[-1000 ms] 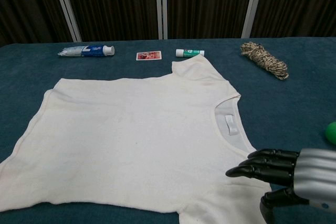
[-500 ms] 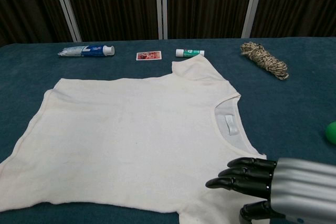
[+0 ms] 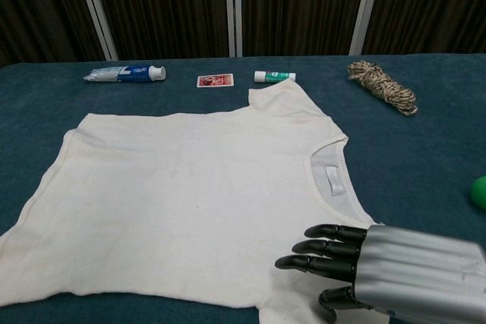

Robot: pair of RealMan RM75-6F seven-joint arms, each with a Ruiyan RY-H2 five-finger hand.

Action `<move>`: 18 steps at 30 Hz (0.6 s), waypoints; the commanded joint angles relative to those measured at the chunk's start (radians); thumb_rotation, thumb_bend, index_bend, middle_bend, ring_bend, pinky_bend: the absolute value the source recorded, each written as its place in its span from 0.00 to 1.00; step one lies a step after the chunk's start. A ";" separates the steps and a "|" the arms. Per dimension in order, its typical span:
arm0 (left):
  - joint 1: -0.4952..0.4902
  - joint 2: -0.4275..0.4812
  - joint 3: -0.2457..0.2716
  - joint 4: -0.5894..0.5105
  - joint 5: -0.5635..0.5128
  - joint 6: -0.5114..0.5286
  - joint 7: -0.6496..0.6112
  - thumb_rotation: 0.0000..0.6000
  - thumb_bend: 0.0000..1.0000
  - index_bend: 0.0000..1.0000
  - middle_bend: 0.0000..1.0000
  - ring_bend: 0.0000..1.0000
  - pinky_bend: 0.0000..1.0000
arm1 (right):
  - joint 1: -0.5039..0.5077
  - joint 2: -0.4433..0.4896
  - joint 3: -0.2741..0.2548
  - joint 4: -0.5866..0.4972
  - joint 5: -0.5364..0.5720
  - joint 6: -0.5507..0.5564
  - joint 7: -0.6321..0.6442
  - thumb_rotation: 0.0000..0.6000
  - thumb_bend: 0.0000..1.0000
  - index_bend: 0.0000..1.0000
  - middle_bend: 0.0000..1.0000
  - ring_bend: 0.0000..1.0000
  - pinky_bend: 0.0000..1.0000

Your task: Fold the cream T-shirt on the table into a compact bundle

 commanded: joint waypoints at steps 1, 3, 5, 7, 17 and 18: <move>-0.001 0.000 0.001 0.000 0.001 -0.001 0.001 1.00 0.00 0.00 0.00 0.00 0.00 | 0.005 -0.015 0.001 0.016 0.008 0.005 -0.004 1.00 0.12 0.42 0.02 0.00 0.00; 0.000 0.000 0.002 0.000 0.001 0.000 0.002 1.00 0.00 0.00 0.00 0.00 0.00 | 0.007 -0.028 0.008 0.031 0.017 0.011 -0.007 1.00 0.14 0.42 0.02 0.00 0.00; -0.001 -0.001 0.002 0.000 0.001 0.000 0.003 1.00 0.00 0.00 0.00 0.00 0.00 | 0.009 -0.038 0.013 0.042 0.024 0.020 -0.007 1.00 0.16 0.42 0.02 0.00 0.00; -0.002 -0.002 0.002 0.002 -0.002 -0.001 0.004 1.00 0.00 0.00 0.00 0.00 0.00 | 0.011 -0.054 0.028 0.059 0.043 0.038 0.002 1.00 0.18 0.42 0.02 0.00 0.00; -0.005 -0.006 0.003 0.004 -0.007 -0.004 0.012 1.00 0.00 0.00 0.00 0.00 0.00 | 0.025 -0.056 0.025 0.059 0.084 0.076 0.052 1.00 0.28 0.43 0.03 0.00 0.00; -0.005 -0.007 0.004 0.003 -0.007 -0.004 0.012 1.00 0.00 0.00 0.00 0.00 0.00 | 0.027 -0.055 0.023 0.057 0.086 0.077 0.055 1.00 0.28 0.43 0.03 0.00 0.00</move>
